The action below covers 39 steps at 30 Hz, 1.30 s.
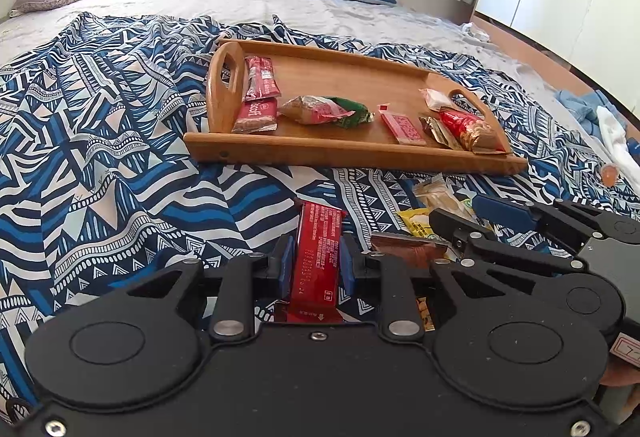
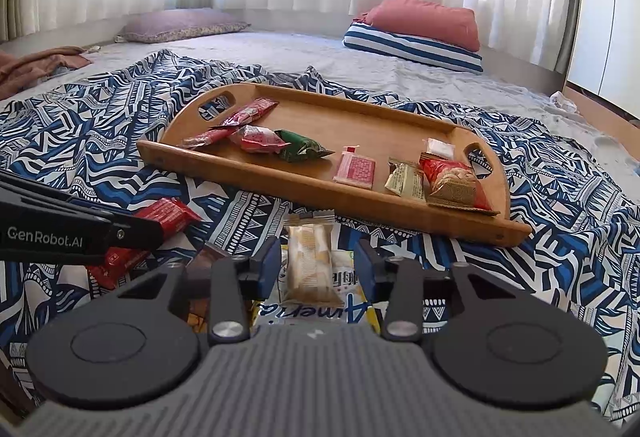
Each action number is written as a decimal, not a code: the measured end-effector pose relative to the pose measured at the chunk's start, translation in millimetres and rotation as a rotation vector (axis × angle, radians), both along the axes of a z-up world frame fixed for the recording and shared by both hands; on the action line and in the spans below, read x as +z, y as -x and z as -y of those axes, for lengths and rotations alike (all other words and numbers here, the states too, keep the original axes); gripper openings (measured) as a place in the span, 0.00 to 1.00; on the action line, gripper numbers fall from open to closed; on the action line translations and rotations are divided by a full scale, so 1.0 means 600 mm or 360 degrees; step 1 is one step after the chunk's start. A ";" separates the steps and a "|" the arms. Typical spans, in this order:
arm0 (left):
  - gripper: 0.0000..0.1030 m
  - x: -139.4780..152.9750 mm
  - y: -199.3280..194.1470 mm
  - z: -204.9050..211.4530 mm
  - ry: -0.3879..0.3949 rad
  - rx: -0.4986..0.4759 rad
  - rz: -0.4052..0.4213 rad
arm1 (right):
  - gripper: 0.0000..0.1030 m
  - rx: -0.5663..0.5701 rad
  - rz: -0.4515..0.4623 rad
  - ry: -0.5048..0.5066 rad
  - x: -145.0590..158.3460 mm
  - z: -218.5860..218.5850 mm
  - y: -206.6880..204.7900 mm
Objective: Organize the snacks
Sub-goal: 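Lift the red bar with the left tool while the right tool grasps the clear cookie packet, then carry the red bar and cookie packet over the tray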
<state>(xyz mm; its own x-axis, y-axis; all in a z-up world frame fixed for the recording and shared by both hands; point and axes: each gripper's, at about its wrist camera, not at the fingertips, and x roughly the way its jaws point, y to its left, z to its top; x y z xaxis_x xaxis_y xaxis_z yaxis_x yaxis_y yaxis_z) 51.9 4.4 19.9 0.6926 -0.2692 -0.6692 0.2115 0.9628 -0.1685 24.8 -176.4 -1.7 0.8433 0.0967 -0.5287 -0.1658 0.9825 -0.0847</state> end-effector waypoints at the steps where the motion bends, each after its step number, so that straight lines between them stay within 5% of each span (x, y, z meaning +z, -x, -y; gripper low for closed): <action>1: 0.23 0.000 0.000 0.000 0.0001 0.0000 -0.0001 | 0.48 -0.0001 0.0002 -0.0003 0.000 -0.001 0.000; 18: 0.22 0.004 -0.005 0.010 0.0018 0.0009 0.0011 | 0.26 -0.0064 -0.0001 -0.0053 -0.009 -0.002 -0.006; 39: 0.22 0.108 -0.083 0.012 0.0109 -0.0001 0.0164 | 0.26 -0.0236 0.0045 -0.0297 0.075 0.067 -0.046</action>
<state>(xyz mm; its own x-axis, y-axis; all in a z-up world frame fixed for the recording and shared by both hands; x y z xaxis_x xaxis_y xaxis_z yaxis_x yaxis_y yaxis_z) 101.7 -2.9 84.6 0.7568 -0.3123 -0.5743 0.2317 0.9496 -0.2110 52.4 -216.8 43.2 0.8698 0.0646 -0.4892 -0.0187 0.9950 0.0982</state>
